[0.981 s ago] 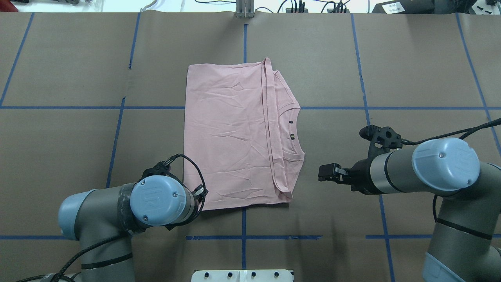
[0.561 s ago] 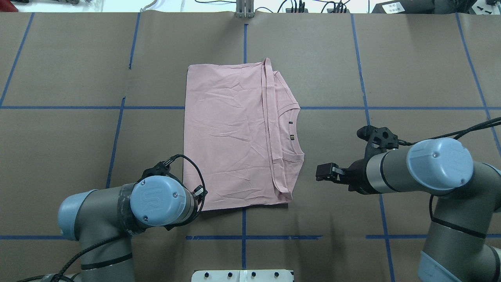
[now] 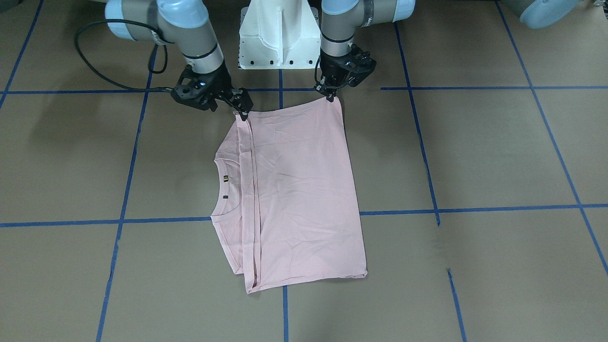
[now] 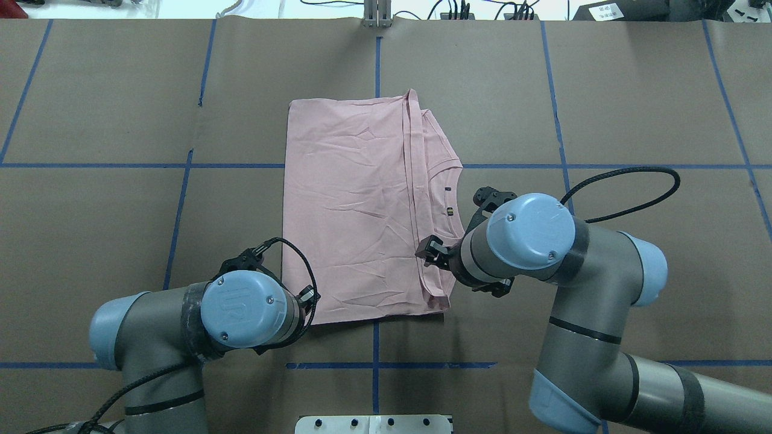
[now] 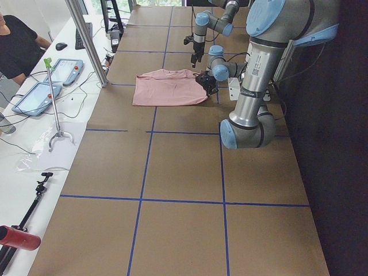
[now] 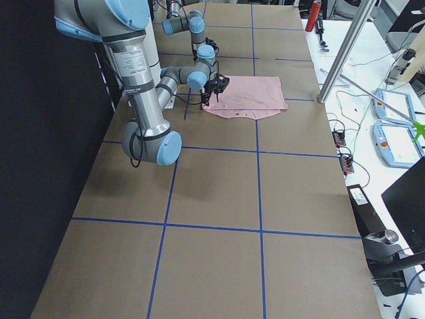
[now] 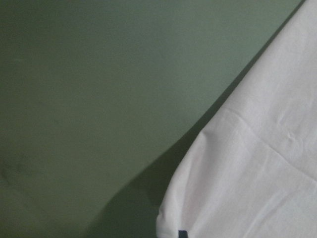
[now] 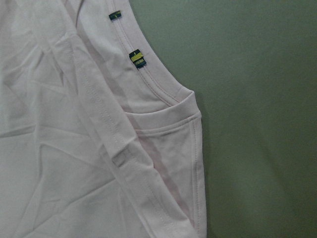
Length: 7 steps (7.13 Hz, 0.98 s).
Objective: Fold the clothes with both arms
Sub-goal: 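Reach the right gripper to the shirt's collar edge and grasp it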
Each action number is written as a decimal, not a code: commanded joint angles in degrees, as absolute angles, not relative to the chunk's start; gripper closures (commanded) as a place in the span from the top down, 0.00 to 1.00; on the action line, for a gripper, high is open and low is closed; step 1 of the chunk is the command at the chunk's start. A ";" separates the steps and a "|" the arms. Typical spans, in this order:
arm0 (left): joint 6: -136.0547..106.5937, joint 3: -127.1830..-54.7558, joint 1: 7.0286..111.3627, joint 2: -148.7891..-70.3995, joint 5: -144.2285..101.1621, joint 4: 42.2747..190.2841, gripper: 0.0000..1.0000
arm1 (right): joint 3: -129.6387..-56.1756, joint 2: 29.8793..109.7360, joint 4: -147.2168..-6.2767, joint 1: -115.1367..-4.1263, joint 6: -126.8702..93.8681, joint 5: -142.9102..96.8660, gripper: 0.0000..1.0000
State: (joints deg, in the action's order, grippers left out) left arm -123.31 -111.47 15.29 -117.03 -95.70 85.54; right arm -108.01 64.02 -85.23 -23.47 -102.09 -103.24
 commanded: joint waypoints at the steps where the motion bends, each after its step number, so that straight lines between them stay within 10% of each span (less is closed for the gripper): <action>1: -123.31 -111.53 15.29 -117.07 -95.80 85.61 0.00 | -102.15 60.75 -85.52 -22.41 -104.41 -102.66 1.00; 7: -123.40 -111.80 15.29 -117.07 -95.89 85.69 0.00 | -98.96 60.20 -86.04 -21.71 -106.61 -103.01 1.00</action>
State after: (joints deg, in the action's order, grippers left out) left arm -123.37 -111.79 15.26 -117.07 -95.89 85.63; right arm -98.94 60.04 -85.81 -21.72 -106.60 -102.90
